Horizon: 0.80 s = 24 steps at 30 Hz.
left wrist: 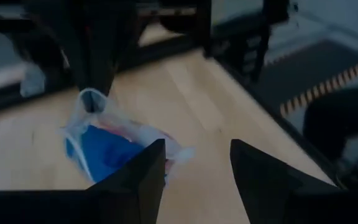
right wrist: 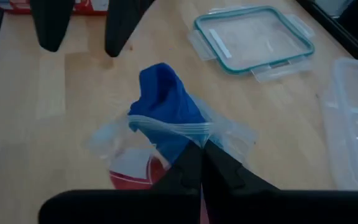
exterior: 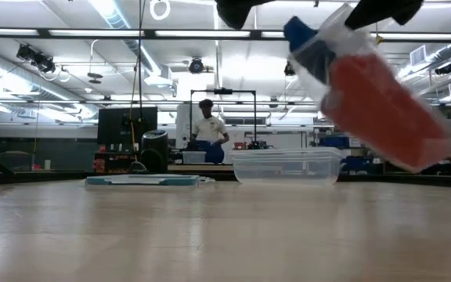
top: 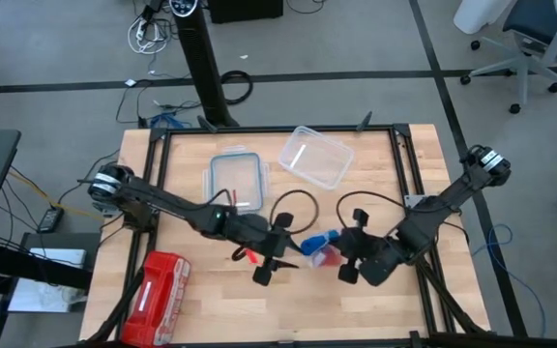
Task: Roll bandage
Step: Put the blue bandage into the transparent zip bag
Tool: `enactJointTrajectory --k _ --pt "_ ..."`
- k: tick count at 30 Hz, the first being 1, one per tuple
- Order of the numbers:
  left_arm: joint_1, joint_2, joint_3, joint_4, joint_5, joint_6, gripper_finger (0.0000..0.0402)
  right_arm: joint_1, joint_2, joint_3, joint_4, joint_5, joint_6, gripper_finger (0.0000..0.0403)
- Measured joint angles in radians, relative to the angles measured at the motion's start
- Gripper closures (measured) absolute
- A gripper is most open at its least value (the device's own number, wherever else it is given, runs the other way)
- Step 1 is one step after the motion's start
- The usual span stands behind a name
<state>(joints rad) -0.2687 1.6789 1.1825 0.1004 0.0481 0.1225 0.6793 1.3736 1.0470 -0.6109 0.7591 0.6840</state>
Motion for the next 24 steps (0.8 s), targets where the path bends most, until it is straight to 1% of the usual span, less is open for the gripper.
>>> enactJointTrajectory --k 4,7,10,12,16,19,21,24 --pt "0.002 -0.020 -0.159 0.298 -0.094 -0.028 0.0216 0.040 -0.015 0.000 -0.029 0.040 0.055 0.0403" --pt "0.015 -0.044 -0.248 0.397 -0.199 -0.029 0.0216 0.061 -0.018 0.000 -0.035 0.078 0.077 0.0403" --pt "0.024 -0.047 -0.291 0.413 -0.241 0.005 0.0216 0.073 -0.020 0.000 -0.026 0.116 0.090 0.0403" --pt "0.023 -0.044 -0.299 0.416 -0.254 0.050 0.0216 0.069 -0.020 0.000 -0.025 0.125 0.100 0.0403" --pt "0.012 -0.040 -0.302 0.421 -0.318 0.105 0.0216 0.052 -0.020 0.000 0.010 0.133 0.100 0.0403" --pt "0.013 -0.038 -0.302 0.418 -0.316 0.050 0.0216 0.045 -0.020 0.000 0.047 0.161 0.076 0.0403" --pt "0.014 -0.038 -0.302 0.420 -0.288 0.016 0.0216 0.044 -0.020 0.000 0.076 0.186 0.051 0.0403" --pt "0.013 -0.038 -0.302 0.429 -0.281 0.003 0.0216 0.044 -0.020 0.000 0.133 0.195 0.005 0.0403"
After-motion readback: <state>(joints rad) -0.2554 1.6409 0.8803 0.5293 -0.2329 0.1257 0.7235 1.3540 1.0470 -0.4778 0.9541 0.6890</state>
